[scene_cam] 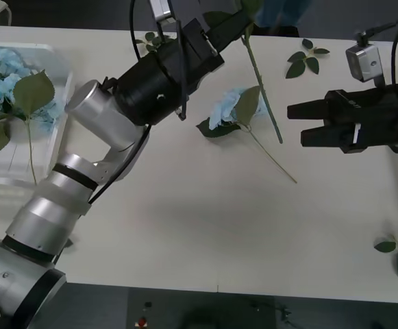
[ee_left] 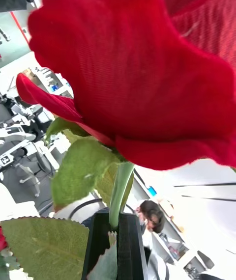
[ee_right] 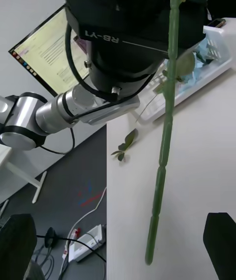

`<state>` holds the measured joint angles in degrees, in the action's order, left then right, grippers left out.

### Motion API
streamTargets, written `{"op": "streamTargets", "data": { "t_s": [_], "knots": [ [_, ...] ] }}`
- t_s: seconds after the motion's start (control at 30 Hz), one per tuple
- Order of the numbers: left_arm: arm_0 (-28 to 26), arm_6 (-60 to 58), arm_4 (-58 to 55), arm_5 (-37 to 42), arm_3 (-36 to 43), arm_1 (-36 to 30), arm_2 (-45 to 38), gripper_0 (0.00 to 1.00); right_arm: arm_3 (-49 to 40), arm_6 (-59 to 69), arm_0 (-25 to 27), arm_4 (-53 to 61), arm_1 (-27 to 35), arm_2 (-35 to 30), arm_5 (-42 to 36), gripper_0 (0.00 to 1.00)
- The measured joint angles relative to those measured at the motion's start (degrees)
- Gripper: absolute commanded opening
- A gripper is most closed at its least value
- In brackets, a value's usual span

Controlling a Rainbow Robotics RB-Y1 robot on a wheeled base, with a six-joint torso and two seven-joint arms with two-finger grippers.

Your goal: Put the red flowers into the right box and the blue flowers into the left box

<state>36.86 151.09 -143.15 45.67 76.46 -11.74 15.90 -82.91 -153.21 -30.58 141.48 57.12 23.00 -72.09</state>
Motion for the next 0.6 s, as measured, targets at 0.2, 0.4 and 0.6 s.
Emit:
{"op": "streamTargets", "data": {
  "t_s": [0.2,0.4,0.6],
  "knots": [
    [0.0,0.0,0.0,0.0,0.0,0.0,2.2,0.0,0.0,0.0,0.0,-3.2,-3.7,0.0,2.8,1.0],
    [0.0,0.0,0.0,0.0,-0.1,0.0,2.6,0.0,0.0,0.0,0.0,-4.9,-7.2,0.0,4.7,1.0],
    [0.0,0.0,0.0,0.0,-0.3,0.0,2.6,0.0,0.0,0.0,0.0,-6.9,-10.3,0.0,6.3,1.0]
  ]
}}
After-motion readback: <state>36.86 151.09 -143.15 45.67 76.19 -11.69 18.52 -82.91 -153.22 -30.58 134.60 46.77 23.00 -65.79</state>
